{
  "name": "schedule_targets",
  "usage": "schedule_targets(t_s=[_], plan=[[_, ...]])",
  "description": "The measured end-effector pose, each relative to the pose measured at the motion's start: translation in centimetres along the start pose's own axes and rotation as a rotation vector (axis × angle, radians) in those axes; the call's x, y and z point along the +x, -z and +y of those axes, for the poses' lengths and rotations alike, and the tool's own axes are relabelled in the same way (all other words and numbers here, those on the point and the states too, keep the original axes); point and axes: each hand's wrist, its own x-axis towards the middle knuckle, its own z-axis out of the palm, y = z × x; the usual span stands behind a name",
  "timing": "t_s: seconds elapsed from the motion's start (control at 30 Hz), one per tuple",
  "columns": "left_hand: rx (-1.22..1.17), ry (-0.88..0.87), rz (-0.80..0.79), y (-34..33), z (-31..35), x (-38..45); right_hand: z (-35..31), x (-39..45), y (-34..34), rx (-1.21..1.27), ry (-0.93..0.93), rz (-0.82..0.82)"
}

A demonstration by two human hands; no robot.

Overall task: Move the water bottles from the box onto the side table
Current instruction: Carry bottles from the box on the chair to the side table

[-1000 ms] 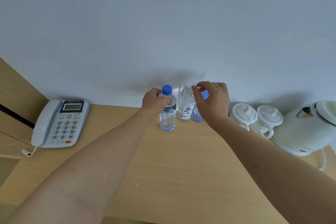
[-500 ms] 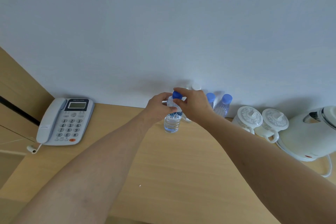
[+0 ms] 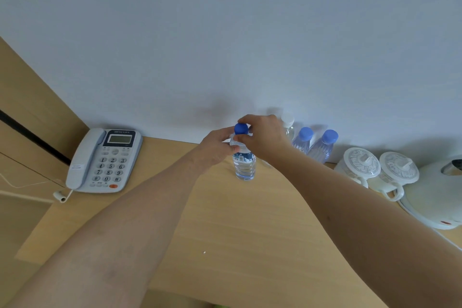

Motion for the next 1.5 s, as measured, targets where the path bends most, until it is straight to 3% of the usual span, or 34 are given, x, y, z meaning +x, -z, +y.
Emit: schedule_targets(t_s=[0.17,0.3,0.5,0.7,1.0,1.3,1.5], plan=[[-0.019,0.005,0.067,1.1,-0.4,-0.8,-1.3,0.8,-0.1,-0.096,-0.004,-0.02],[0.097,-0.004,0.07,-0.1,-0.7,-0.6,-1.4,1.3,0.3,-0.19,-0.086,-0.049],[0.178,-0.032,0.211,-1.7,-1.0,1.4,-0.4,1.2,1.5,-0.101,-0.044,-0.117],[0.191,-0.068,0.252,-2.5,-0.3,3.1,0.0,1.6,2.6,-0.113,-0.048,-0.075],[0.155,-0.098,0.319,-3.8,0.0,4.9,1.3,2.5,3.1,-0.371,0.004,0.051],[0.126,-0.073,0.312,-3.6,-0.1,5.4,1.7,3.0,2.6,-0.202,-0.035,0.107],[0.218,-0.105,0.315,-3.6,-0.4,5.1,1.0,3.4,2.7,-0.227,-0.064,0.101]])
